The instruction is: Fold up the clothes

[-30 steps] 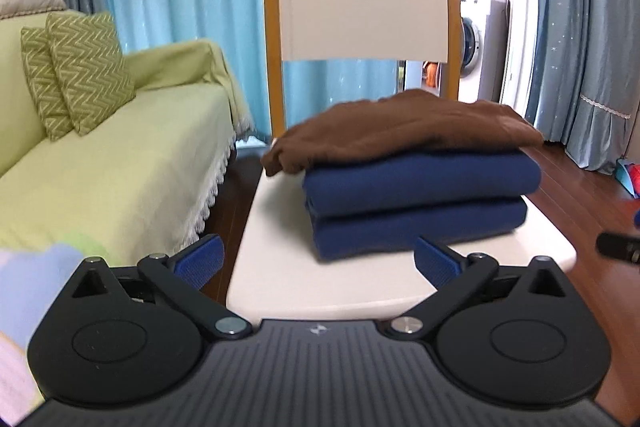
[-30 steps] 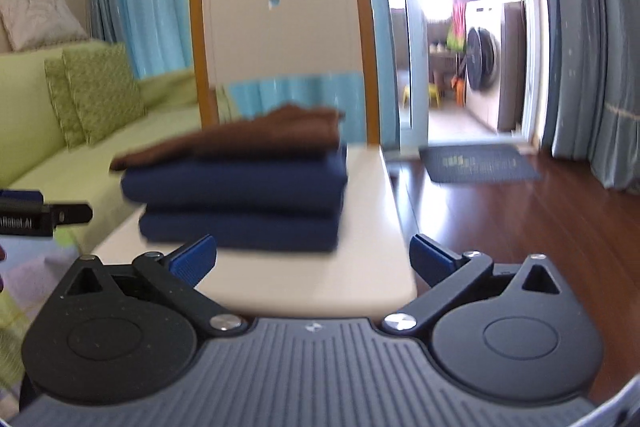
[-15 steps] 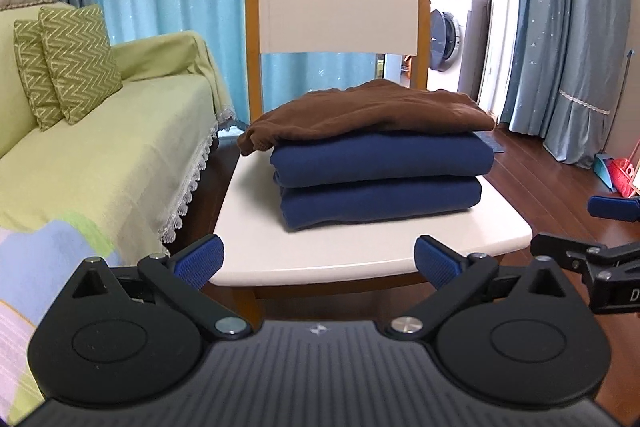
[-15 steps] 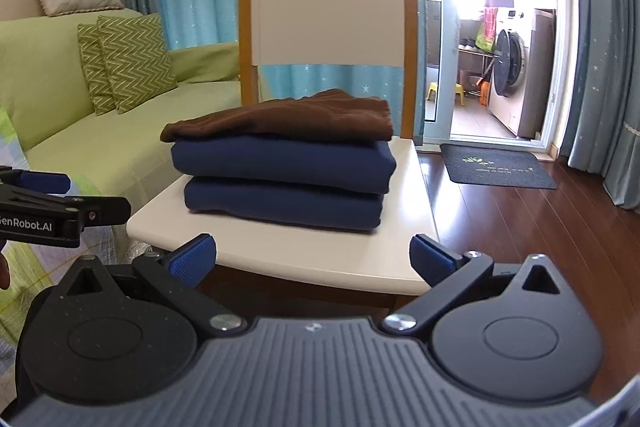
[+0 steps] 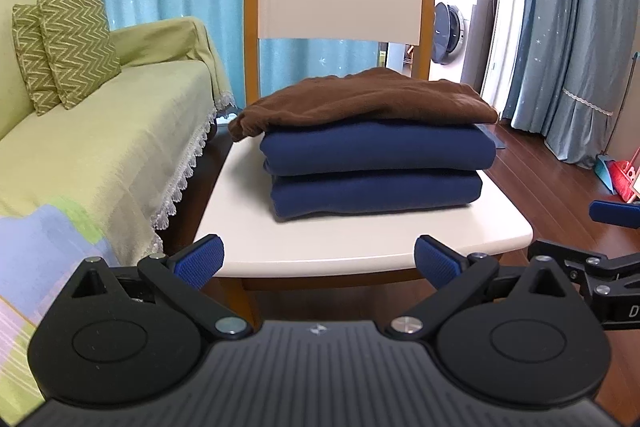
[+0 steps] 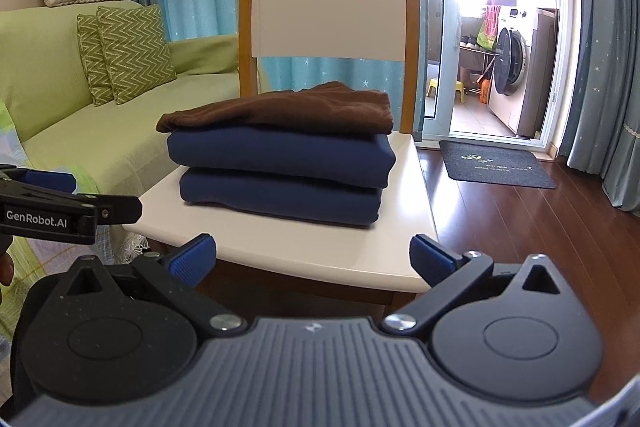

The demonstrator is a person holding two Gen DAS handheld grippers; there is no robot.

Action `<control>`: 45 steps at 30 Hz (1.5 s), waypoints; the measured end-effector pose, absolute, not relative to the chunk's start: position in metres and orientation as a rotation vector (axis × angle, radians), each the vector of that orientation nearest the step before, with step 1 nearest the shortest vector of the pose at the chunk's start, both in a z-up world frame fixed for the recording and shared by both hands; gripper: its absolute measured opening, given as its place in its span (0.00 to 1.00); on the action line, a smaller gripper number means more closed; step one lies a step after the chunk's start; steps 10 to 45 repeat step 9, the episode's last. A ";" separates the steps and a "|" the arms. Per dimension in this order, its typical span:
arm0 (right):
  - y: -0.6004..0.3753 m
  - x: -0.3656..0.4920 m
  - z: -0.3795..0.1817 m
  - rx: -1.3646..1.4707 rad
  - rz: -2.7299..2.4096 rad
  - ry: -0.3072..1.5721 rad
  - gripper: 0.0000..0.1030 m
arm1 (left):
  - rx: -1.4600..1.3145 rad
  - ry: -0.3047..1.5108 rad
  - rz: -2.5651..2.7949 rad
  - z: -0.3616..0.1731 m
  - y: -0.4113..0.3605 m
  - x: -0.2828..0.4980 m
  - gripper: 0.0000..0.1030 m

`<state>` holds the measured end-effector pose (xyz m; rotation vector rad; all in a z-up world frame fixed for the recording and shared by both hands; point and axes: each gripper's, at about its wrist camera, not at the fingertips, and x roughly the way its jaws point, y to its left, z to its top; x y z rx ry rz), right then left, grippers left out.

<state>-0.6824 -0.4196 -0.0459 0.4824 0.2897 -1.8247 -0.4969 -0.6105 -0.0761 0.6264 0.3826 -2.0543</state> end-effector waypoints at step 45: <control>-0.424 -0.685 -0.051 0.492 -1.831 0.298 0.99 | 0.614 0.370 -2.082 -0.079 -0.609 -0.502 0.99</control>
